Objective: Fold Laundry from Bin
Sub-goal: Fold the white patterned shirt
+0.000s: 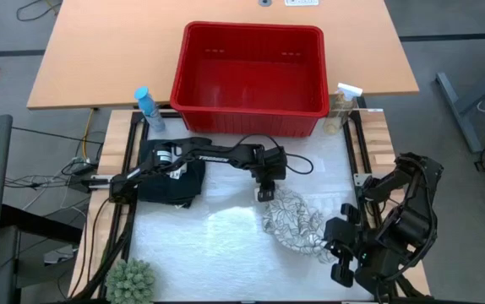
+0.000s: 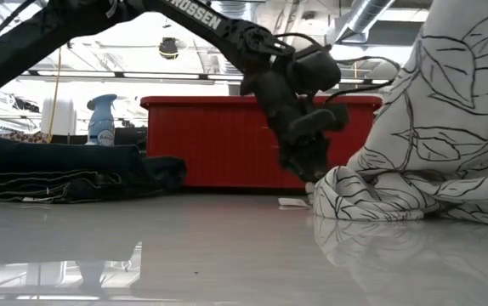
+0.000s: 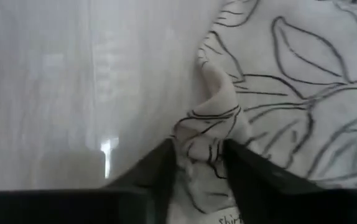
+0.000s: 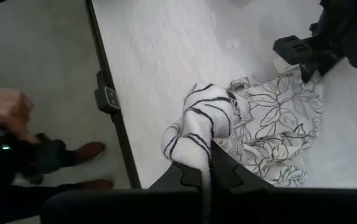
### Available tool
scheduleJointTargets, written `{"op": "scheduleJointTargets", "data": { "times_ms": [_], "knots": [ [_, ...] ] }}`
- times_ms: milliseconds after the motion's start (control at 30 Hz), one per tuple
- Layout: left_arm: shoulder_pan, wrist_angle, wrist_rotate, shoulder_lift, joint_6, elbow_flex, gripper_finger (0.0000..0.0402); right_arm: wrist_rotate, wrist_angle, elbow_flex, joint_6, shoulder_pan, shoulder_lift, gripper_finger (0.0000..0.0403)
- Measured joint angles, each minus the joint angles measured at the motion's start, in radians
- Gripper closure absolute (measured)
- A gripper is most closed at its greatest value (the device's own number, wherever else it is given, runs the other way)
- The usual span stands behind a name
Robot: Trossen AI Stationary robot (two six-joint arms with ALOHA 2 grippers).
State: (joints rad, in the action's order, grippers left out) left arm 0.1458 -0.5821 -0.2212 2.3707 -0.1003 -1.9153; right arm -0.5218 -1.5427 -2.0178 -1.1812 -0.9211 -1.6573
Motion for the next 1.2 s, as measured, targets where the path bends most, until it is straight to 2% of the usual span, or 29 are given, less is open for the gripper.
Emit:
{"op": "scheduleJointTargets", "data": {
  "times_ms": [100, 133, 233, 333, 500, 567, 700, 833, 1033, 1200],
  "knots": [
    [-0.001, -0.042, -0.016, -0.012, 0.025, -0.026, 0.0368, -0.010, -0.017, 0.000, 0.000, 0.000, 0.000, 0.0382],
    [-0.002, -0.069, -0.024, -0.018, 0.037, -0.040, 0.0384, -0.020, -0.022, 0.000, 0.000, 0.000, 0.000, 0.0382],
    [-0.007, -0.187, -0.027, -0.024, 0.057, -0.102, 0.0392, -0.036, -0.028, 0.000, 0.000, 0.001, 0.001, 0.0382],
    [-0.018, -0.380, 0.006, -0.031, 0.058, -0.195, 0.0398, -0.036, -0.028, 0.000, 0.003, 0.017, 0.003, 0.0382],
    [-0.037, -0.725, 0.121, -0.101, 0.039, -0.399, 0.0400, -0.056, -0.027, 0.000, 0.044, 0.059, 0.004, 0.0382],
    [-0.037, -0.824, 0.167, -0.142, 0.052, -0.444, 0.0400, -0.070, -0.029, 0.000, 0.066, 0.089, 0.007, 0.0382],
    [-0.040, -0.881, 0.256, -0.304, 0.100, -0.386, 0.0401, -0.169, -0.028, 0.000, 0.135, 0.168, 0.027, 0.0382],
    [-0.042, -0.935, 0.400, -0.461, 0.161, -0.367, 0.0401, -0.259, -0.028, 0.000, 0.178, 0.282, 0.072, 0.0380],
    [-0.029, -0.920, 0.552, -0.608, 0.245, -0.330, 0.0401, -0.251, -0.027, 0.005, 0.286, 0.510, 0.157, 0.0383],
    [-0.007, -0.940, 0.638, -0.626, 0.229, -0.320, 0.0401, -0.231, -0.028, 0.063, 0.456, 0.707, 0.251, 0.0383]
  ]
}}
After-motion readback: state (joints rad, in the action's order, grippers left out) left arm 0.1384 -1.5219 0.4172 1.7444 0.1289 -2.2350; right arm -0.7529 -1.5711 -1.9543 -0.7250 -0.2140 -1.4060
